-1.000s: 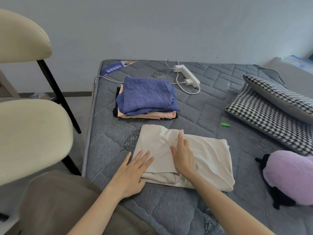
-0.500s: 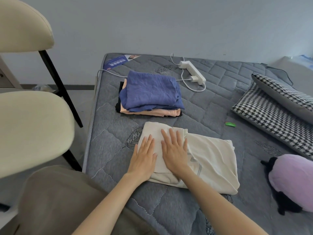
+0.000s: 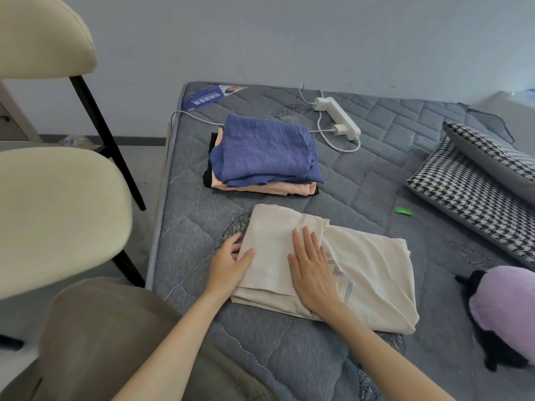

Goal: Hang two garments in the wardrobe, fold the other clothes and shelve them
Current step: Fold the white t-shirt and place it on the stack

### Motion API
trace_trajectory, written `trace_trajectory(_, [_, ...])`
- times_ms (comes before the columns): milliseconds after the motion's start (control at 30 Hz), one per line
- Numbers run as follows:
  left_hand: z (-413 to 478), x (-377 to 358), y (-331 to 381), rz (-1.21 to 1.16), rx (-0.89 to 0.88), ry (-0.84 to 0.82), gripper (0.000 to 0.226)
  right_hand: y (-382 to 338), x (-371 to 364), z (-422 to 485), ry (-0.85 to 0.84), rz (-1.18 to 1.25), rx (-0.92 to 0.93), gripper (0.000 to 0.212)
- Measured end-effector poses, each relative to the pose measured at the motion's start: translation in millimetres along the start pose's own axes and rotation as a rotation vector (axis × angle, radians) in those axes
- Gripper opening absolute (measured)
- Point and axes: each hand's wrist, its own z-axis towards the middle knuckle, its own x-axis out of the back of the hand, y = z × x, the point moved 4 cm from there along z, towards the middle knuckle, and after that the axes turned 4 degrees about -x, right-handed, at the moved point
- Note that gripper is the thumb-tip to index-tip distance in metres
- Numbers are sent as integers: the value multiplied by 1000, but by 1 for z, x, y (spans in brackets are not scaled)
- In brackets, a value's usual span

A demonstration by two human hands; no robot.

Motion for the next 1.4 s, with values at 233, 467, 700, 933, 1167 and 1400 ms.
trace_trajectory(233, [-5,-6,-2,16,3,-110,29,0,-8,-1,-9,-17,-23,57])
trace_trajectory(467, [-7,5,24,104,-133,-66,32,-9,-5,5,-15,75,-49,57])
trace_trajectory(700, [-6,68,43,295,-167,132,38,-73,-15,20,-72,112,-31,54])
trace_trajectory(933, [-3,104,78,420,-252,300,39,-87,-15,22,-211,-45,64,51])
trace_trajectory(1167, [-8,42,119,571,-400,86,42,-29,57,30,67,751,-142,27])
trace_trajectory(1400, [-33,-64,98,227,-284,-503,45,29,68,25,-196,1155,-676,46])
